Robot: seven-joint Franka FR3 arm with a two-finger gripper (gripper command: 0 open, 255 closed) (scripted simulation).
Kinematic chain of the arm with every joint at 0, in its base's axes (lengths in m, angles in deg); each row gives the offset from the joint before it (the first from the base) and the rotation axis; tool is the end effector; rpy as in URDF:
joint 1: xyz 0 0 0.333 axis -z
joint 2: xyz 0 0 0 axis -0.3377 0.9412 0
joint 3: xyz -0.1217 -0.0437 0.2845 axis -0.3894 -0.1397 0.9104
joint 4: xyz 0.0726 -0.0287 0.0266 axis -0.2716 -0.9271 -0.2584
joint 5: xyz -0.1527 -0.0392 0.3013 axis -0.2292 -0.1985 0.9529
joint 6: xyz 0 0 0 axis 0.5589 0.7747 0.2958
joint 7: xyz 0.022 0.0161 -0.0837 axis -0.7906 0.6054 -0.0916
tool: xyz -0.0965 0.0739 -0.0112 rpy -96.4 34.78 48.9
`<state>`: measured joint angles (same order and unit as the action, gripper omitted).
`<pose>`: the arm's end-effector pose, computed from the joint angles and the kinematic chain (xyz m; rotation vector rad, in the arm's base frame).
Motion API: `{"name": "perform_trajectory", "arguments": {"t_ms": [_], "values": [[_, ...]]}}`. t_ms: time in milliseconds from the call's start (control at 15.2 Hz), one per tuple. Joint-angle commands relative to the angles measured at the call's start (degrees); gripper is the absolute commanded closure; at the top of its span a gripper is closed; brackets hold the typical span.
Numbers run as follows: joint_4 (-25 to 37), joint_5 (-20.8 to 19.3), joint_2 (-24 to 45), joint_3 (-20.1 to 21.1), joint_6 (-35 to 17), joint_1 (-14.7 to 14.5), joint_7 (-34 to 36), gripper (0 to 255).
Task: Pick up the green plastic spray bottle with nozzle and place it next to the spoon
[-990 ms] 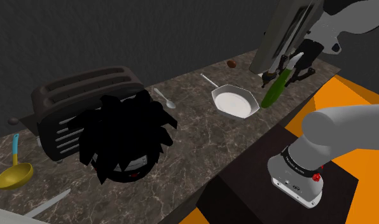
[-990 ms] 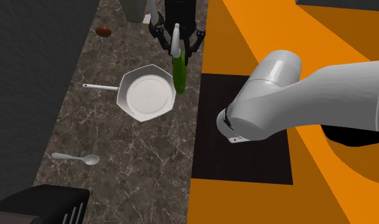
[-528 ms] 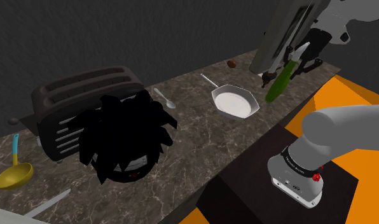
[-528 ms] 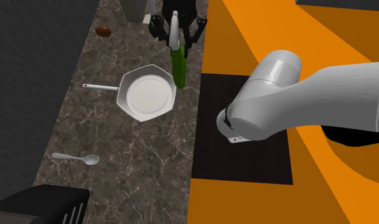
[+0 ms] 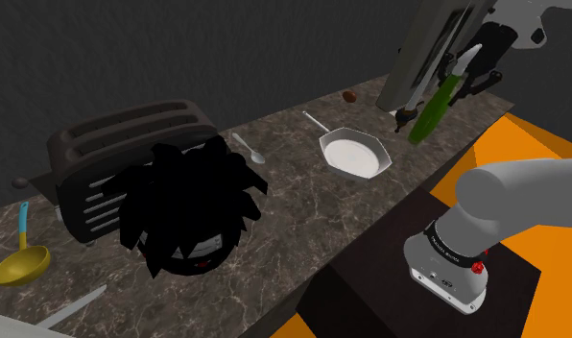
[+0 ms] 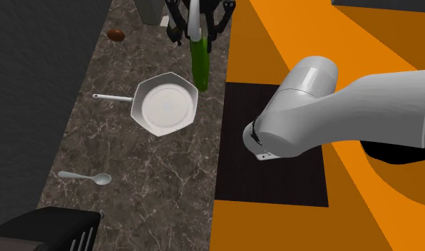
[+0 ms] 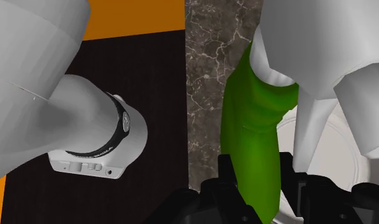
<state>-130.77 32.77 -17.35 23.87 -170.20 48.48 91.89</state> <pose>0.1879 -0.1544 0.5103 -1.8823 1.9703 0.5127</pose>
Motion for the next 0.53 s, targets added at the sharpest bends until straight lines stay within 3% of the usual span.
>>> {"name": "perform_trajectory", "arguments": {"t_ms": [0, 462], "values": [[1.55, 0.29, 0.05, 0.2, 1.37, -0.18, 0.64, 255], [7.24, 0.94, 0.69, 0.37, 6.08, -0.66, 2.39, 255]]}}
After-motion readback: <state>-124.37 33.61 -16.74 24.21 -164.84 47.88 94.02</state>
